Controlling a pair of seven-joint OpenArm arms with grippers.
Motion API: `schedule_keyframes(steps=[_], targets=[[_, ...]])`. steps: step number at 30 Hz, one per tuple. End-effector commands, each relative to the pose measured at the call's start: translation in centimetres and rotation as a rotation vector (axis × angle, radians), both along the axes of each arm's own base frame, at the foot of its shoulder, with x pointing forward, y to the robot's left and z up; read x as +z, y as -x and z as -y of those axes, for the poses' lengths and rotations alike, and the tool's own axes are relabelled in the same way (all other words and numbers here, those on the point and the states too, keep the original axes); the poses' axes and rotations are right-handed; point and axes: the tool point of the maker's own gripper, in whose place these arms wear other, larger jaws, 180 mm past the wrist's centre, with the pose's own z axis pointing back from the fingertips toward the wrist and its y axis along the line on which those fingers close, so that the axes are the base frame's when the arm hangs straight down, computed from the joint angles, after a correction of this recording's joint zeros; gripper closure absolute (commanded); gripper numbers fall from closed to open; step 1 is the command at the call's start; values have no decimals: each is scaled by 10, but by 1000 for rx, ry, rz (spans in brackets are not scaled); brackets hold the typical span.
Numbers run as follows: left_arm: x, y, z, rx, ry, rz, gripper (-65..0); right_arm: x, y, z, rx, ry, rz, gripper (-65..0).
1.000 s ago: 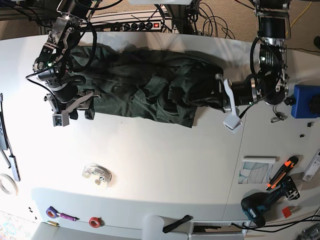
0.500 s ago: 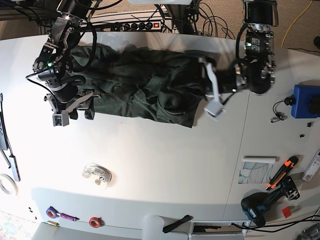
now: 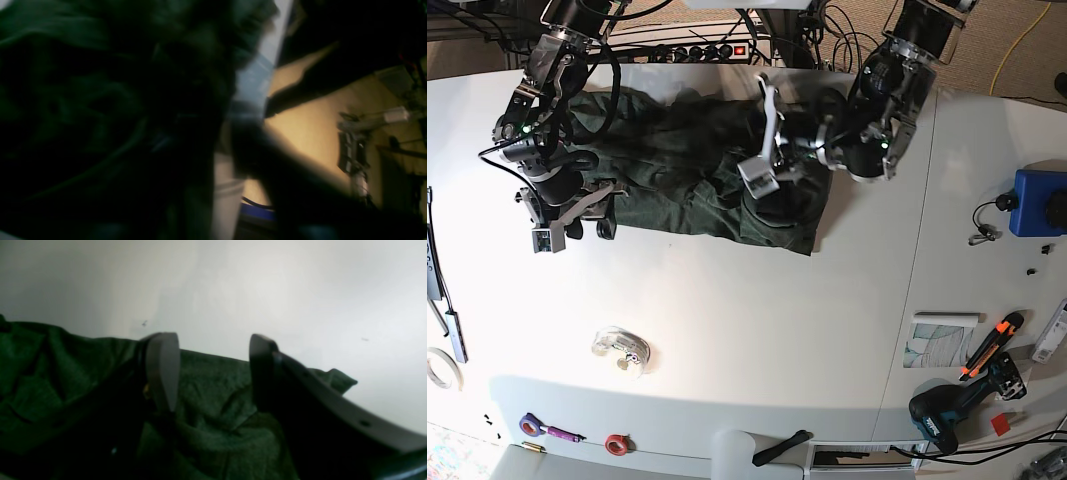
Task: Layout the t-shirt on the table in an organized manner, then fold the t-shirt properly
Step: 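Push the folded end further over the shirt with the left gripper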
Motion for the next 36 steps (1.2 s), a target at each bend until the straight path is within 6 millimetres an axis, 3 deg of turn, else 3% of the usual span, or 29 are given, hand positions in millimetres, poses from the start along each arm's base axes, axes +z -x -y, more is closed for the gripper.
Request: schedule_keyframes(steps=[1, 4, 7, 8, 10, 12, 17, 21, 24, 28, 31, 36], targets=[[16, -4, 7, -4, 60, 19, -314, 15, -7, 2, 1, 8, 53, -330], [34, 0, 8, -38, 110, 4, -320, 14, -7, 2, 1, 8, 51, -330], [70, -10, 1, -22, 171, 86, -282, 13, -6, 2, 1, 8, 46, -330], [82, -16, -4, 0, 184, 133, -228, 13, -6, 2, 1, 8, 46, -330], [104, -32, -18, 63, 197, 226, -30, 13, -6, 2, 1, 8, 46, -330], [114, -52, -37, 152, 170, 304, 0, 13, -6, 2, 1, 8, 47, -330], [82, -105, -81, 395, -7, 374, 0, 14, -7, 2, 1, 8, 49, -330], [41, -112, -85, 433, -75, 307, 0, 15, -8, 1, 3, 0, 60, -330], [17, -109, -77, 404, -101, 253, 0, 15, -7, 1, 3, 1, 58, -330], [-10, -118, -67, 401, -186, 231, 0, 15, -7, 1, 3, 1, 58, -330], [-10, -120, -48, 358, -190, 240, 0, 15, -7, 1, 3, 1, 58, -330], [8, -113, -1, 270, -131, 274, 0, 15, -8, 1, 3, 0, 59, -330]])
